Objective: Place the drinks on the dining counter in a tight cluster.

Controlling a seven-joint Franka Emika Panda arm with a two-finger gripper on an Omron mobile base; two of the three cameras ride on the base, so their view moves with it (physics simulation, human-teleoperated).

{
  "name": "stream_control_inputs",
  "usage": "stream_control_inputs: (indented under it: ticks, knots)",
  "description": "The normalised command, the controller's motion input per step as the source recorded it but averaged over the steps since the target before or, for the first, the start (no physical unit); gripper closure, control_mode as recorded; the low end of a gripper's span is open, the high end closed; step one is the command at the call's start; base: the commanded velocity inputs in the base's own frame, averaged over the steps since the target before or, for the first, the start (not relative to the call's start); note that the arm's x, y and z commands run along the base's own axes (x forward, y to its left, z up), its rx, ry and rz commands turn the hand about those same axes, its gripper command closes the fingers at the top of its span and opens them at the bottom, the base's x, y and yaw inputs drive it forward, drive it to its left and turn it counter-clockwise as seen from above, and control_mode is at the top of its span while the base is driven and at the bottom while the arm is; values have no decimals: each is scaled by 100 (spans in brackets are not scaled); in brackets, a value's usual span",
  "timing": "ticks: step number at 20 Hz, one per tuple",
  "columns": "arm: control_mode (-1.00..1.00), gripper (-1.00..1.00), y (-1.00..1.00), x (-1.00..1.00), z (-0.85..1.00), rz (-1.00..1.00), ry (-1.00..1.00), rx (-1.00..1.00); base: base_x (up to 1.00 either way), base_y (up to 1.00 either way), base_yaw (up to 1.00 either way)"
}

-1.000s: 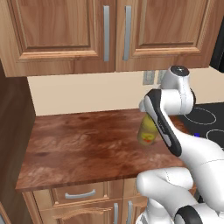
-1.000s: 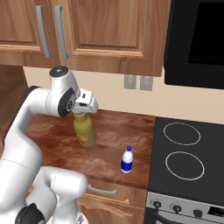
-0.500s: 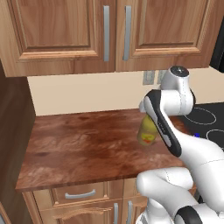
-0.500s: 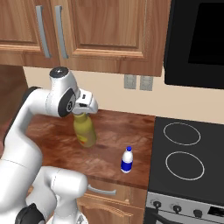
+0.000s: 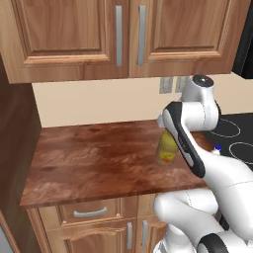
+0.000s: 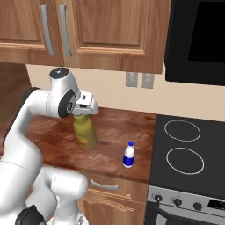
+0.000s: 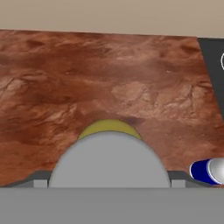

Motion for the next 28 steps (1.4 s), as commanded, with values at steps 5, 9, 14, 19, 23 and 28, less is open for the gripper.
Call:
stream_control_inputs:
  ticks: [5,9,14,19,23,28]
  knots:
    - [100,100,0,0,0,0,0,0,-49,3,3]
    - [100,100,0,0,0,0,0,0,-57,8,11]
    - [100,100,0,0,0,0,0,0,-55,15,35]
    - [100,100,0,0,0,0,0,0,-42,17,64]
    - [100,100,0,0,0,0,0,0,-23,9,92]
    - [100,100,0,0,0,0,0,0,-15,5,100]
